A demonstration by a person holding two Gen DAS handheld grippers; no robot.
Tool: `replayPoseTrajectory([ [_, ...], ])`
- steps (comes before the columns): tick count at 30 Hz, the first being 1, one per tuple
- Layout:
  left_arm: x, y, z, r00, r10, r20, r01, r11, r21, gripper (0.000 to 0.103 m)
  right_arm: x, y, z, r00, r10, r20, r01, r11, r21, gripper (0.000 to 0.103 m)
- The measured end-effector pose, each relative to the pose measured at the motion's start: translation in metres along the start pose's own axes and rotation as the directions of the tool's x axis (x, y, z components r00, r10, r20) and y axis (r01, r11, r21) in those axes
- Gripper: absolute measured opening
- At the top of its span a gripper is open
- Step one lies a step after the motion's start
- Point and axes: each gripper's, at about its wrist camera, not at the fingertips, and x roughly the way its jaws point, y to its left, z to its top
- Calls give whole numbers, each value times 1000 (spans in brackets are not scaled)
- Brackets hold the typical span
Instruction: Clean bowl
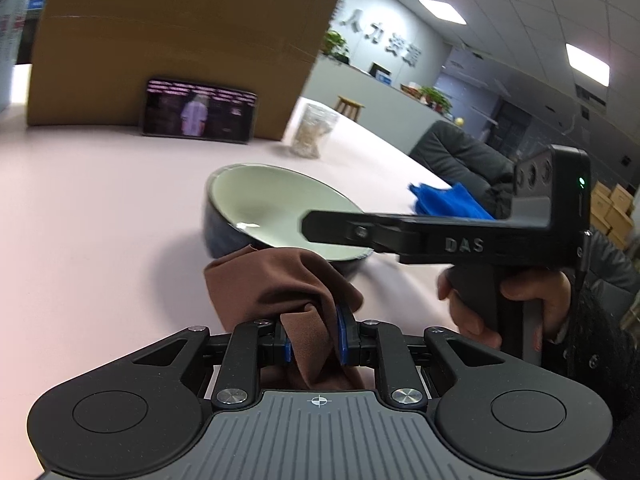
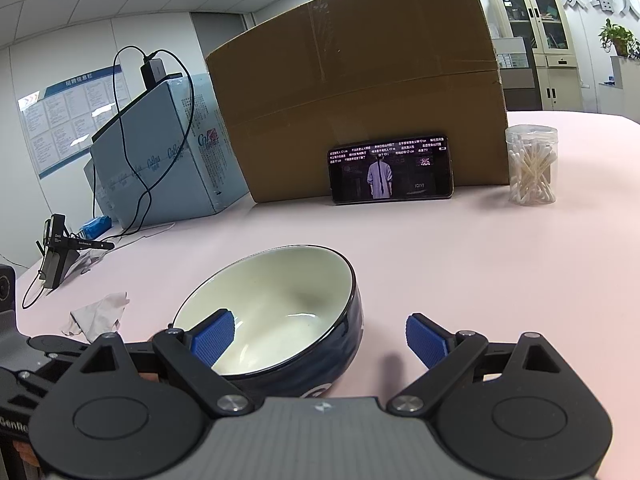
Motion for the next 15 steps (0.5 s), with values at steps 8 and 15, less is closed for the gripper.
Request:
replayPoseTrajectory([
  [8,5,-4,0,1000,18,-4,-18,1000,-16,18,-3,1,-1,999,52,1,-52,999,-10,95],
  [15,5,-7,-1,999,51,6,-50,998,-36,18,-3,-3,-1,998,59,-6,-59,998,17,95],
])
